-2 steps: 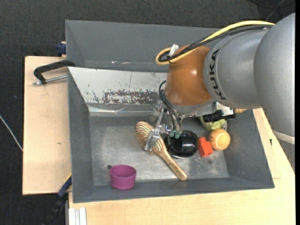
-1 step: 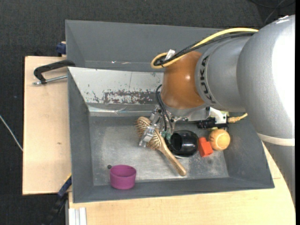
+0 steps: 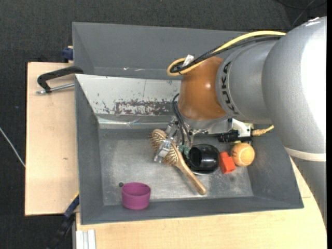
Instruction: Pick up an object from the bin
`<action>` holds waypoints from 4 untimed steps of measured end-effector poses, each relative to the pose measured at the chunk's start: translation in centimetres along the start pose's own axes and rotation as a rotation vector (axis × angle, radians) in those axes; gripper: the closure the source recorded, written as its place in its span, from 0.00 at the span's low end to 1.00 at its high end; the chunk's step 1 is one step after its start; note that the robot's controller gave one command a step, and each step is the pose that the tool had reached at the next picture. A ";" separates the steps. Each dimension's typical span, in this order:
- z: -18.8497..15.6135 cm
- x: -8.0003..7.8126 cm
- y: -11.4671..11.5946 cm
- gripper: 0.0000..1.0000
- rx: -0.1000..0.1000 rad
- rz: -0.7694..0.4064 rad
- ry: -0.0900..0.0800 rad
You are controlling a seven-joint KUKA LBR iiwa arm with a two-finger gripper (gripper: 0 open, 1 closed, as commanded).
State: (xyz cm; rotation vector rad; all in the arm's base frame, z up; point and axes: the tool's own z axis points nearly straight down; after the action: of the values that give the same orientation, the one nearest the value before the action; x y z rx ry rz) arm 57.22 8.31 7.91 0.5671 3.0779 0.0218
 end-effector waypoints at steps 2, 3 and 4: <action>-0.4 0.1 0.1 1.00 0.005 -0.001 0.003; -1.0 0.3 0.1 1.00 0.010 -0.002 0.012; -2.3 0.3 0.1 1.00 0.012 -0.001 0.014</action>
Offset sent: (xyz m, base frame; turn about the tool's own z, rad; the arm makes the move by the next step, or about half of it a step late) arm 0.0000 0.0000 0.0659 -0.0001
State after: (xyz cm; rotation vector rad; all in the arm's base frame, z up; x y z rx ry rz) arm 56.91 8.52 10.25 0.5678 3.0945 0.0069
